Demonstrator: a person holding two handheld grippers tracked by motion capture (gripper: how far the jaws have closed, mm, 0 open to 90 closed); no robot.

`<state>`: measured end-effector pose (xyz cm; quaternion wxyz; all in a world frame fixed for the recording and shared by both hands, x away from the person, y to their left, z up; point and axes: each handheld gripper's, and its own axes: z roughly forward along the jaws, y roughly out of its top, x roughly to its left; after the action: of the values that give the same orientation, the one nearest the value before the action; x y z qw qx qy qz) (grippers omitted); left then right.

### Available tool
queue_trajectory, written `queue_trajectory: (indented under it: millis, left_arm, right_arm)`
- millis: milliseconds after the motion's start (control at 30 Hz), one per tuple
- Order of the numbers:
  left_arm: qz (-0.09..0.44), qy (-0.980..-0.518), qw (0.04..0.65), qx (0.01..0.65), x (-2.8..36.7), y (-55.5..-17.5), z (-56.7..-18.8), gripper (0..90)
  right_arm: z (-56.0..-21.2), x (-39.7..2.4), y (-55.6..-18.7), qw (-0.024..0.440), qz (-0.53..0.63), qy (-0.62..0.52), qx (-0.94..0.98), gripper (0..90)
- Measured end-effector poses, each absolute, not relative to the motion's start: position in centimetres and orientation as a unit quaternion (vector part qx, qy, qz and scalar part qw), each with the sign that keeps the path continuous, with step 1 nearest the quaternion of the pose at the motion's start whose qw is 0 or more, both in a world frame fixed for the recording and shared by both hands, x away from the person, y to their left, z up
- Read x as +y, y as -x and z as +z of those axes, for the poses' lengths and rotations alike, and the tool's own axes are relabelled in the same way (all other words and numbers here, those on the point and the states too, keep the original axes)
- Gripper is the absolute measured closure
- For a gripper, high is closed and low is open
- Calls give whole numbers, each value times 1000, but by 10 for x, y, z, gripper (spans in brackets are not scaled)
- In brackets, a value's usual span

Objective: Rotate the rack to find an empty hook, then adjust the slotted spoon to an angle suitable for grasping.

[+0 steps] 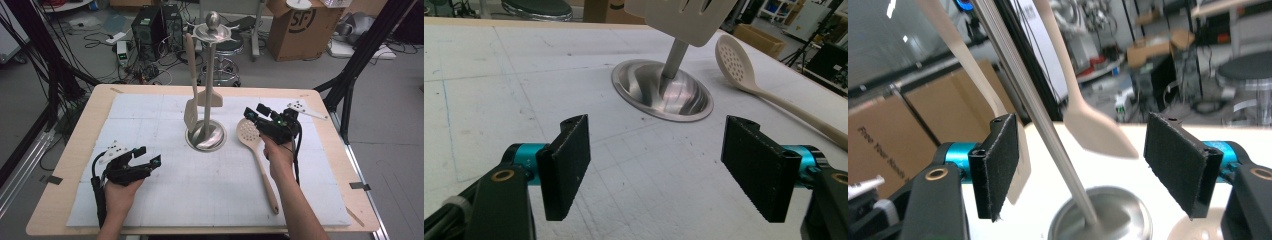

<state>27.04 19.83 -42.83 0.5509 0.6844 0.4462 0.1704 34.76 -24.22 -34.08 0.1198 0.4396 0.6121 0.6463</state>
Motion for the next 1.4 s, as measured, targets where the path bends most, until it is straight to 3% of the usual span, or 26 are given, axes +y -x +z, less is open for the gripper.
queue_trajectory:
  millis: [233, 333, 433, 700, 1200, 1400]
  left_arm:
    - [172, -682, 554, 446, 199, -270, -428, 283]
    - [171, -683, 553, 445, 199, -270, -428, 283]
    - [171, -684, 552, 445, 198, -270, -428, 283]
    - [171, -688, 550, 442, 197, -271, -428, 286]
    - [171, -687, 551, 442, 196, -271, -428, 285]
    - [172, -684, 552, 444, 198, -271, -428, 285]
  right_arm:
    - [-357, -238, -353, 97, 620, -445, 639, 431]
    - [-363, -237, -354, 90, 610, -441, 653, 534]
    - [-369, -235, -358, 73, 583, -433, 684, 711]
    - [-385, -231, -365, 30, 536, -456, 710, 892]
    - [-430, -235, -380, -21, 438, -499, 748, 895]
    - [-441, -235, -382, -16, 388, -505, 771, 896]
